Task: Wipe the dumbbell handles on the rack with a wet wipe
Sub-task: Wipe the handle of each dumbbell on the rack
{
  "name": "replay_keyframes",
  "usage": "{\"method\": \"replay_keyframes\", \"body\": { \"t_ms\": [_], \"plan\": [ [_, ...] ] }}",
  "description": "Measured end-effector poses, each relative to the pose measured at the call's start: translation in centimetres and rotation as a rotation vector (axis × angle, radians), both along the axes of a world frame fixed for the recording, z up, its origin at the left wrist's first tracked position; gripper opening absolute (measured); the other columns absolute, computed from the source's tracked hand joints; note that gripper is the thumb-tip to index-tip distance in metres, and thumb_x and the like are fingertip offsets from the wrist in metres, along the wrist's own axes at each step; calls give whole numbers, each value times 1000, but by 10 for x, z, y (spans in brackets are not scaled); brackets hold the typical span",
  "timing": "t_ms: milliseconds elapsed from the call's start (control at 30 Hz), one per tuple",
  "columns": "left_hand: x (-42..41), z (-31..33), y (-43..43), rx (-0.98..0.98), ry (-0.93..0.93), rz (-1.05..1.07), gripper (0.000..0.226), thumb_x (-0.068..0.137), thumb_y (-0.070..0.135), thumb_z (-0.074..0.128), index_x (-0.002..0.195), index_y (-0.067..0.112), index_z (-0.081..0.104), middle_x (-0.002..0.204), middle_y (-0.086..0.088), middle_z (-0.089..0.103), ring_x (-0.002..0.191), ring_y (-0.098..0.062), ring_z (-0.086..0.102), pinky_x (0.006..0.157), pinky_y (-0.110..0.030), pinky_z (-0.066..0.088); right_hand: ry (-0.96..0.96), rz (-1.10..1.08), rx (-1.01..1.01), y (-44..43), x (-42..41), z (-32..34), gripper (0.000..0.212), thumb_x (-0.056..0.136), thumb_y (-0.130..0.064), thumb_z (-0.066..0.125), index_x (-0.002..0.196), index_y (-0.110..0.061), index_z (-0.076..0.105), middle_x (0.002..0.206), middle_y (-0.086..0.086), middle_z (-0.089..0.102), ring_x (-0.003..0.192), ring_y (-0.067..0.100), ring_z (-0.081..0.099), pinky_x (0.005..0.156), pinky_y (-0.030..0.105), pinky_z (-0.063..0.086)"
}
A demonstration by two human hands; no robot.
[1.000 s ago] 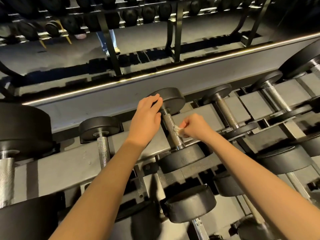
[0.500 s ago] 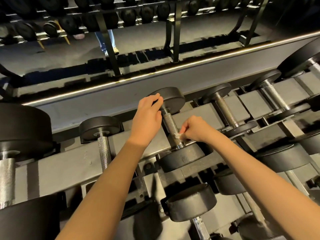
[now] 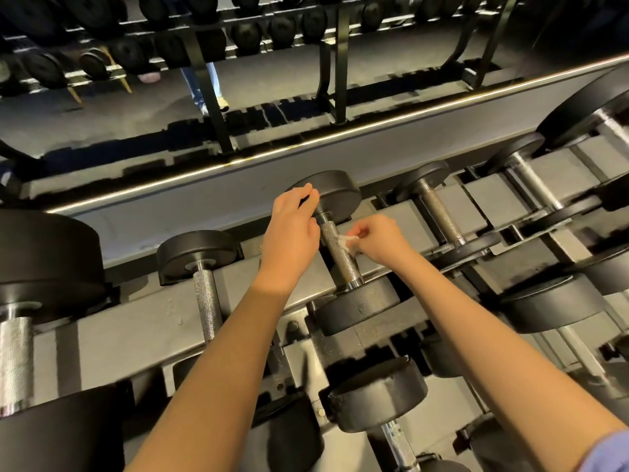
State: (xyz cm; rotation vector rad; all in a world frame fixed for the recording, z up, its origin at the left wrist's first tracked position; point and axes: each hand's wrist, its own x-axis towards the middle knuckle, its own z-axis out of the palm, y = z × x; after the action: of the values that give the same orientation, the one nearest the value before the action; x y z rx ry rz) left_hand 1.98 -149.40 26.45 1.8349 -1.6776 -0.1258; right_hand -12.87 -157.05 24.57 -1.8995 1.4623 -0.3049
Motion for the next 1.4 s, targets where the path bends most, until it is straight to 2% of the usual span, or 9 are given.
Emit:
{"method": "replay_keyframes", "body": {
  "t_ms": [200,367,433,667,833,967,1100,1233,1400],
  "plan": [
    [-15,1,0,77,-30,64,50,96,11,50,144,10,37,150,-5,33,141,-19,21,110,-32,31,101,133,91,12,-32,2,15,83,-5,67,91,-15,74,91,5,69,84,13,58,71,19,43],
    [-63,-9,13,76,91,20,45,94,12,51,138,4,45,141,-11,40,137,-24,27,112,-43,30,-171,-142,-84,25,-63,5,9,85,-9,67,93,-10,71,82,5,66,76,15,60,71,22,44],
    [-91,-14,16,109,113,-59,45,95,16,52,138,4,45,139,-10,43,133,-24,32,110,-43,31,-277,-230,-139,29,-84,6,1,86,-12,67,87,-12,68,74,0,63,66,8,57,64,15,43],
    [-129,-20,1,163,-356,-115,42,96,39,46,125,10,56,125,-7,54,120,-26,47,103,-41,33,-368,-400,-205,23,-151,1,11,86,-25,70,84,-15,69,66,-8,61,56,-2,55,53,5,38],
    [-149,-24,-15,285,-492,-242,47,98,45,37,130,13,48,128,-4,49,122,-23,41,103,-39,31,-399,-430,-281,8,-178,-3,10,87,-27,68,83,-18,66,69,-11,60,64,0,53,57,5,40],
    [-147,-24,-20,334,-460,-213,60,96,50,27,142,14,38,142,-1,42,131,-21,36,107,-37,28,-358,-371,-315,-17,-190,-5,6,90,-21,64,87,-18,67,75,0,64,66,7,55,61,18,45],
    [-151,-21,-16,273,-472,-153,61,86,49,31,126,10,59,124,-3,62,112,-23,59,92,-35,48,-258,-270,-403,-50,-188,-11,13,91,-14,58,94,-8,70,86,4,66,78,16,58,69,26,45],
    [-151,-19,-13,242,-422,-114,57,88,47,39,124,9,62,121,-4,64,109,-23,60,91,-34,48,-16,-133,-288,-75,-180,-29,23,90,-17,58,107,-8,69,98,11,69,93,27,62,78,33,48],
    [-156,-12,-12,318,-391,-76,60,91,53,34,134,15,53,129,0,58,116,-21,55,93,-34,45,114,-38,-210,-89,-178,-29,17,91,-16,60,101,-8,71,95,15,69,88,29,62,67,26,39]
  ]
}}
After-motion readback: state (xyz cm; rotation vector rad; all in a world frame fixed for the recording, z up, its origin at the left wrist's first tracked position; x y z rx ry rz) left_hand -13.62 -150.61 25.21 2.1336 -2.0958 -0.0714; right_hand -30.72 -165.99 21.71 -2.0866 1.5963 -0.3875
